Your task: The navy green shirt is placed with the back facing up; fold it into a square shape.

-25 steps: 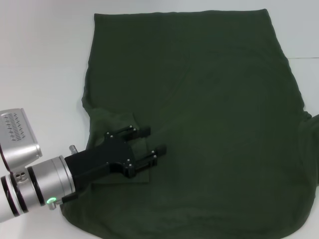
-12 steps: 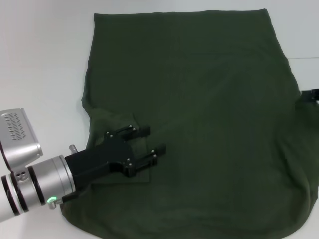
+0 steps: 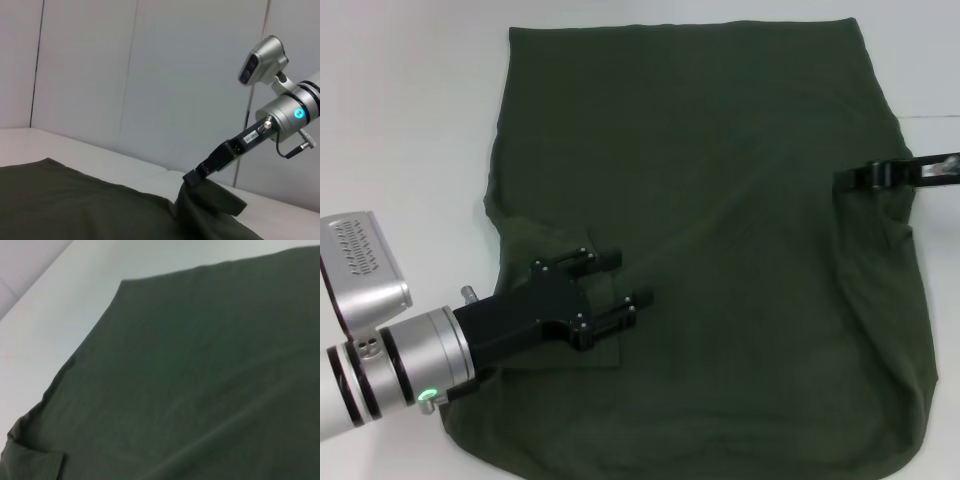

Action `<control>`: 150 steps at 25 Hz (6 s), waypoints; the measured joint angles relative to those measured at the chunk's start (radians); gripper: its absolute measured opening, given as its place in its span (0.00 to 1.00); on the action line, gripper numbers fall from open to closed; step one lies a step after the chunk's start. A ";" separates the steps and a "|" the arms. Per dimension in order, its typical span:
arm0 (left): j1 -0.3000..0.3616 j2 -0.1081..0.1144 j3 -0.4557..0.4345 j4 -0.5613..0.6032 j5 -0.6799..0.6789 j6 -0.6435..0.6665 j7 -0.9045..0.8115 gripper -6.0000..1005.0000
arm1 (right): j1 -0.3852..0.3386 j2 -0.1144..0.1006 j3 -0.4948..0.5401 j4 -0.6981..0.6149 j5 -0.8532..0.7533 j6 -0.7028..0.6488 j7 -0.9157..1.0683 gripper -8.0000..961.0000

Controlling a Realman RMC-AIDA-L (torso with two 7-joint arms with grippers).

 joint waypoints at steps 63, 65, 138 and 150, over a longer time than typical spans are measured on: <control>-0.004 0.000 0.000 -0.008 -0.002 -0.014 0.005 0.63 | -0.069 -0.014 -0.030 -0.111 0.057 -0.190 0.021 0.02; -0.004 0.000 -0.001 -0.008 -0.009 -0.015 0.006 0.63 | -0.063 -0.016 -0.030 -0.112 0.066 -0.215 0.012 0.02; 0.022 0.005 -0.010 -0.005 -0.057 -0.023 0.006 0.63 | 0.099 0.116 -0.131 0.021 0.073 0.008 -0.109 0.09; 0.036 0.005 -0.014 -0.001 -0.057 0.010 -0.005 0.63 | -0.032 0.057 -0.095 -0.007 0.242 -0.102 -0.134 0.68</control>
